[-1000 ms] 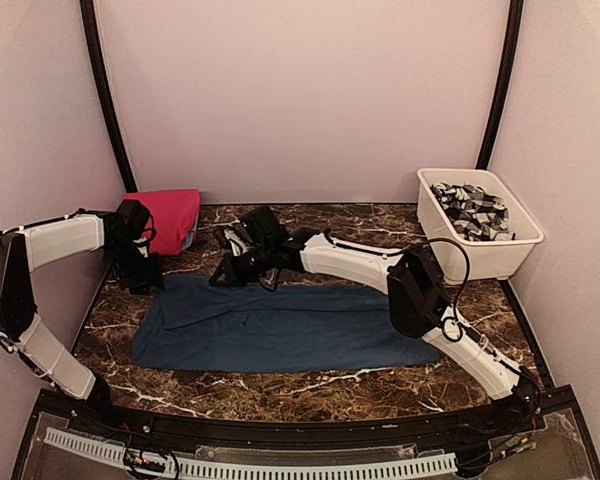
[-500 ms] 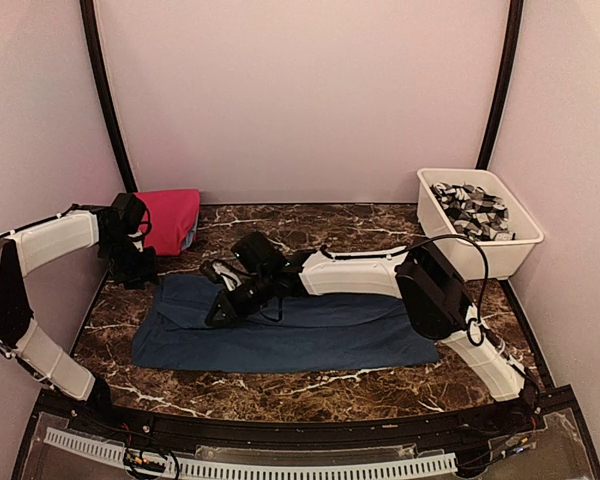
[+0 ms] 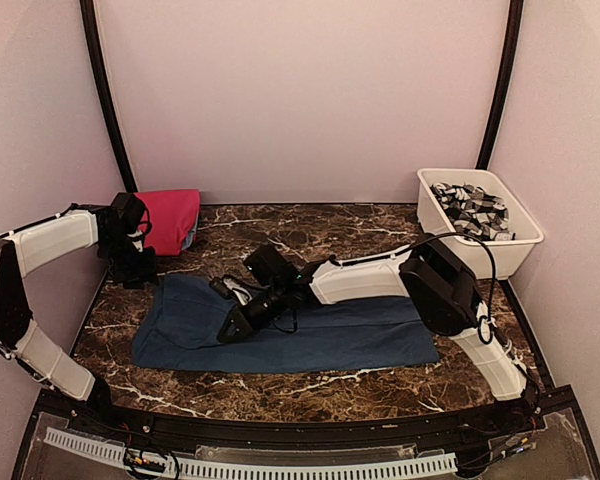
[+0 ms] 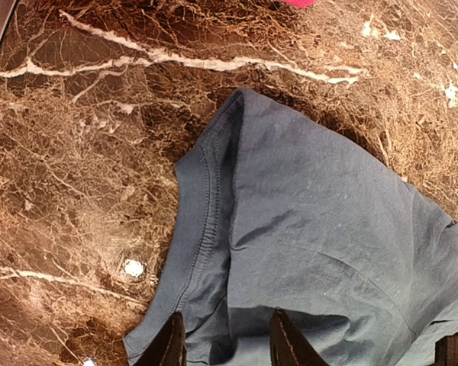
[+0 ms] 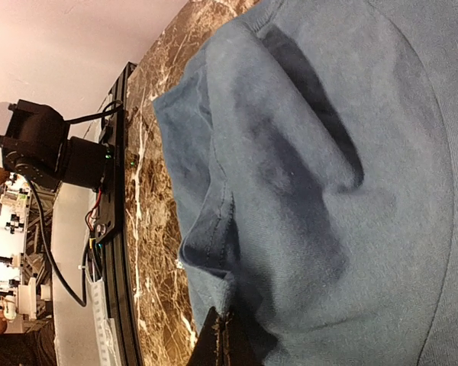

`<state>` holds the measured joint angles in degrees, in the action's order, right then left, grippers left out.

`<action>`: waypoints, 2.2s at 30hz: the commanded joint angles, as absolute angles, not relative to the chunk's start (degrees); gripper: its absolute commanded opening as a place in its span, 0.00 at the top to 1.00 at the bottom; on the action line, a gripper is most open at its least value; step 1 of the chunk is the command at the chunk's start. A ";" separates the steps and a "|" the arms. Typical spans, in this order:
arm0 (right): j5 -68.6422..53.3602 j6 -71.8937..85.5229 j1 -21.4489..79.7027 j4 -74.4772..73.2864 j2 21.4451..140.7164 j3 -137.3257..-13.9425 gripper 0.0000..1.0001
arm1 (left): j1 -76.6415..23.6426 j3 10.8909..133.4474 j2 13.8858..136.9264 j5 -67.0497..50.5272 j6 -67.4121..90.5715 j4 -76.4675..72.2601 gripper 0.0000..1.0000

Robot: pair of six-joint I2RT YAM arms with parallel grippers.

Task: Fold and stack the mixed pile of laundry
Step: Smooth out the rectangle-folded T-shirt at the center of the board.

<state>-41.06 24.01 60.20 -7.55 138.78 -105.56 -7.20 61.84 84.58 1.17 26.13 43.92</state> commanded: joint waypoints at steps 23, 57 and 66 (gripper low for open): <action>-29.25 14.00 60.81 -13.66 128.92 -104.89 0.53 | -11.67 64.20 76.40 -4.93 29.67 52.77 0.48; -20.56 17.29 65.76 -17.33 149.37 -126.47 0.74 | 1.17 36.29 63.79 -23.89 50.76 32.11 0.48; -23.66 18.56 65.18 -14.12 147.86 -123.43 0.73 | -2.84 33.58 67.51 -24.03 51.10 23.54 0.51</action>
